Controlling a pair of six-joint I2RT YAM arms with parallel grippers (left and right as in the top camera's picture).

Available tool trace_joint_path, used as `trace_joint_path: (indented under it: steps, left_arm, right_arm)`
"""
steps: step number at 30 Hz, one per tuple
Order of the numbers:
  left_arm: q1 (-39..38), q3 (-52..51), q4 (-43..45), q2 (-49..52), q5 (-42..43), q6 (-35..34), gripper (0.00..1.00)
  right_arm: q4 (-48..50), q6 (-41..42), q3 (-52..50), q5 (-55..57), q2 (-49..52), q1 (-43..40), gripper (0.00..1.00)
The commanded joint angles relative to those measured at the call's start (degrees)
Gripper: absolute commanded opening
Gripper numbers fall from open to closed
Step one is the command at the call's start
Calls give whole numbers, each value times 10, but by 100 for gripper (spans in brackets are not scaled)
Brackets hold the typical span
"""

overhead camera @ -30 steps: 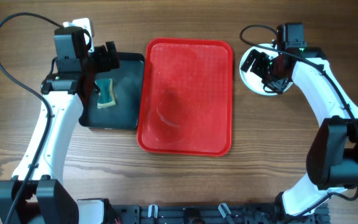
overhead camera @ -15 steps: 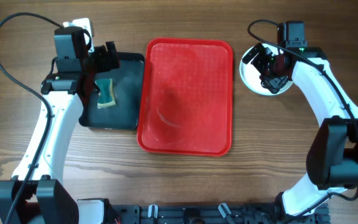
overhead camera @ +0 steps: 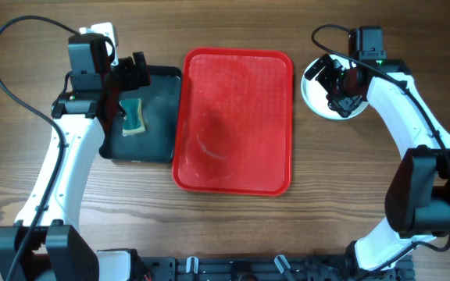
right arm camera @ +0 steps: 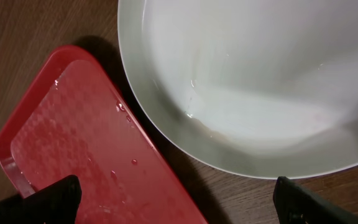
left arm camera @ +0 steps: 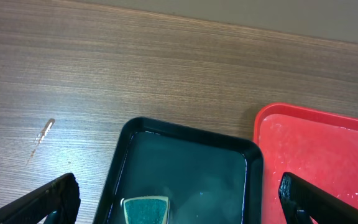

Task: Clean dirty plates on tray and stack at the side
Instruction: 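Release the white plate and adjust it on the stack, right gripper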

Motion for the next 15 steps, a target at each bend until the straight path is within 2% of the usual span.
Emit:
trace_joint_path:
  steps: [1, 12, 15]
  left_arm:
    - [4, 2, 1, 3, -3, -1, 100]
    - [4, 2, 1, 3, -3, -1, 100]
    - [4, 2, 1, 3, -3, -1, 100]
  right_arm:
    - [3, 8, -2, 2, -5, 1, 100]
    - [3, 8, -2, 2, -7, 1, 100]
    - [2, 8, -2, 2, -42, 4, 100]
